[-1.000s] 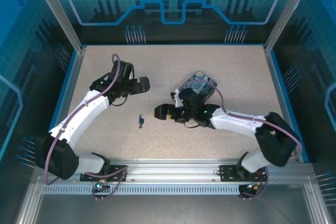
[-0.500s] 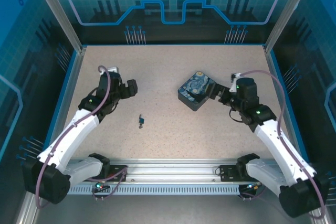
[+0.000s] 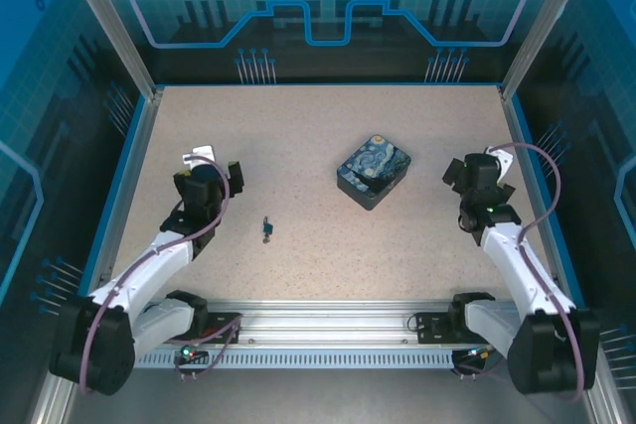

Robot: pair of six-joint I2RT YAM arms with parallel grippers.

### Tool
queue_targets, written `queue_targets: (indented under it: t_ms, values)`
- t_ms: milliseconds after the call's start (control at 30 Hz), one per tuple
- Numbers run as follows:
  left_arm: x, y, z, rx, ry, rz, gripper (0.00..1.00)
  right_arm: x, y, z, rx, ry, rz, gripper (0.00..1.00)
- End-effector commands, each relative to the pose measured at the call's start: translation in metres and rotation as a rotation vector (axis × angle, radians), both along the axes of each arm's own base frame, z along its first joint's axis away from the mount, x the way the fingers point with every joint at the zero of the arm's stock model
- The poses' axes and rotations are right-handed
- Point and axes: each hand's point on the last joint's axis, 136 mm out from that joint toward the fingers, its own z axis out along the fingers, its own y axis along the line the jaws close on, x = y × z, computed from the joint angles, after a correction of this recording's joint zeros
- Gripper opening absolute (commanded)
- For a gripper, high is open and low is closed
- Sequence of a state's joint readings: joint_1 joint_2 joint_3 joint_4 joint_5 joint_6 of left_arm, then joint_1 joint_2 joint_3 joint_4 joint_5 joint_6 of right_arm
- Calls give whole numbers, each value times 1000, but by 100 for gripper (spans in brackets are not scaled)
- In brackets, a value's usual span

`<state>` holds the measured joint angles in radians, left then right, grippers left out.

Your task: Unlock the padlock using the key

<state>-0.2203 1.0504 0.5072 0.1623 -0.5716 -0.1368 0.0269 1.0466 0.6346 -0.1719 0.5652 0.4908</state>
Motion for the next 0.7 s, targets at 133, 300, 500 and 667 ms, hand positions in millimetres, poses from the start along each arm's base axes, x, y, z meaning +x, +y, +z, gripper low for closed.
queue_targets:
  t_ms: [133, 300, 500, 667]
  values:
    - [16, 29, -17, 22, -65, 53, 99, 17, -22, -22, -123, -77, -82, 100]
    - [28, 30, -34, 14, -90, 54, 99, 29, -19, -38, -145, -106, -34, 100]
    - [41, 29, -45, 11, -102, 24, 99, 40, -5, -47, -175, -121, 10, 100]
    - [53, 9, -63, -14, -79, -122, 99, 56, 32, -41, -252, -158, 217, 100]
